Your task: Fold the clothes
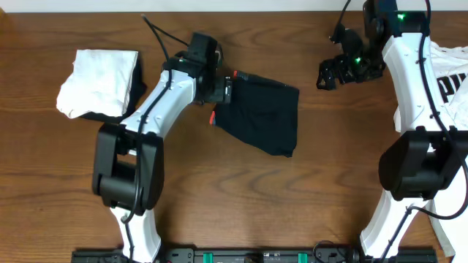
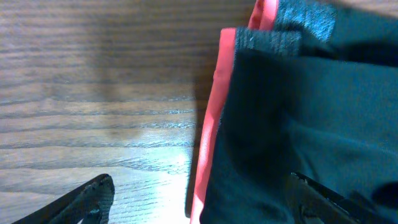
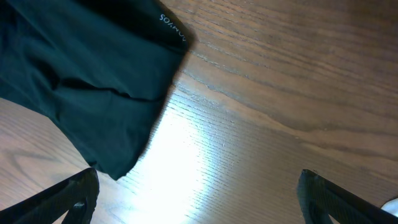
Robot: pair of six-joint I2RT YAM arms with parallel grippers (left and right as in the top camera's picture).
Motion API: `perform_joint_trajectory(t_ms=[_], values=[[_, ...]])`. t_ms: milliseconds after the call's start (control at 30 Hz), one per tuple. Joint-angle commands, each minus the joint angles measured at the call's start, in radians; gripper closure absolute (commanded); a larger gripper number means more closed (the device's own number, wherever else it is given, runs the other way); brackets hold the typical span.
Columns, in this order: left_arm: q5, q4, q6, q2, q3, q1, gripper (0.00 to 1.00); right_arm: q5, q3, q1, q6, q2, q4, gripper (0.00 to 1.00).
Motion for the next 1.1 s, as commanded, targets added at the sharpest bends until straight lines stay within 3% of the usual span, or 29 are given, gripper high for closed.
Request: perform_joint_trajectory(t_ms=[0,333,1067], values=[[0.058,-0.004,0.052,0.032,-0.003,0.004,0.09,0.003,0.002,-0.001,0.003,0.0,0.002,0.01],[0.203,-0.031,0.103,0.035,-0.003,0.004,0.07,0.003,0.002,-0.001,0.003,0.0,0.002,0.01],[0.202,-0.006,0.082,0.136,-0.03,0.003,0.05,0.003,0.002,-0.001,0.003,0.0,0.002,0.01]])
